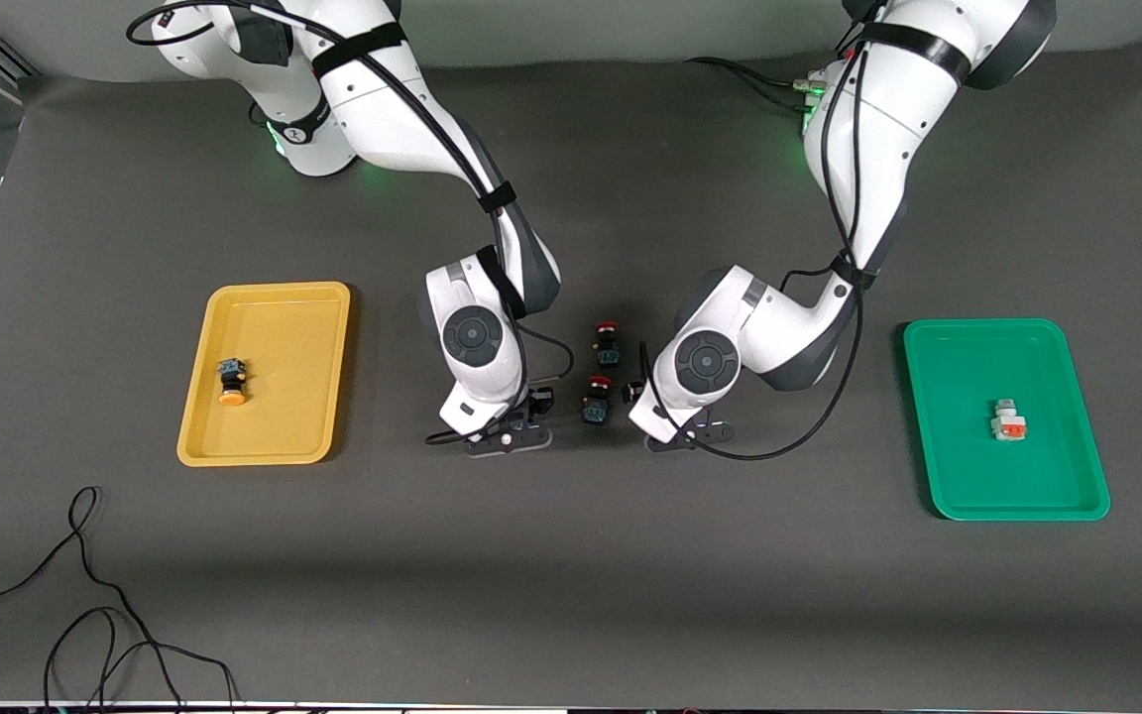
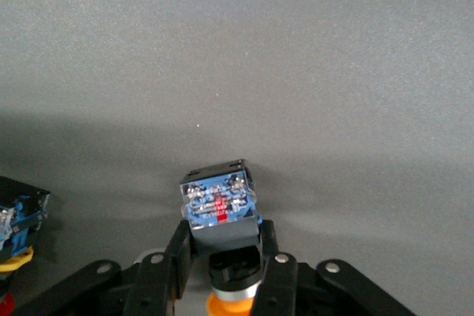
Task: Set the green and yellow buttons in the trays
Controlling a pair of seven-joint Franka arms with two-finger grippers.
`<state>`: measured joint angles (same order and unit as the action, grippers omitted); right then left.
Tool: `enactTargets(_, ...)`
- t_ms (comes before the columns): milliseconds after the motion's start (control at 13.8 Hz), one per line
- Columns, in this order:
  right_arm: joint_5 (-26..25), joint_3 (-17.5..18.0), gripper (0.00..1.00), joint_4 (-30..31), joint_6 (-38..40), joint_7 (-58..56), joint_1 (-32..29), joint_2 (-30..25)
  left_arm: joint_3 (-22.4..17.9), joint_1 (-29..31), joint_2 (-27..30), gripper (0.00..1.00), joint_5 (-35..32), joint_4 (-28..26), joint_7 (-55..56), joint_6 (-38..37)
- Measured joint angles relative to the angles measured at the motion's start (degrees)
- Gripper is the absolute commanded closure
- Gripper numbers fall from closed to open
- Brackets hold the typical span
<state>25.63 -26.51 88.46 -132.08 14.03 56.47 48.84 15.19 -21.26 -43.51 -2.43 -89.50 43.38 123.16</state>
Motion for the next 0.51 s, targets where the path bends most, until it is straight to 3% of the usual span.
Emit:
enactTargets(73, 0.0, -0.1, 0.93, -0.1, 0.0, 0.0, -0.1, -0.1, 0.0, -0.3, -0.7, 0.06, 0.0, 0.0, 0.0, 0.6)
enactTargets(145, 0.0, -0.4, 0.93, -0.2, 0.3, 0.0, -0.2, -0.5, 0.0, -0.7, -1.3, 0.24, 0.0, 0.0, 0.0, 1.3)
enactTargets(218, 0.1, -0.7, 0.93, -0.5, 1.5, 0.0, -0.3, -1.4, -0.1, -1.1, -2.0, 0.84, -0.1, 0.0, 0.1, 2.1)
enactTargets(291, 0.1, -1.2, 0.93, -1.0, 3.5, 0.1, -0.3, -2.7, -0.1, -1.4, -2.6, 1.00, -0.2, 0.0, 0.1, 2.8)
enactTargets(509, 0.1, -3.7, 0.93, -1.8, 10.9, 0.5, -0.3, -9.3, -0.2, -1.4, -2.7, 1.00, -1.3, 0.5, 0.2, 2.8)
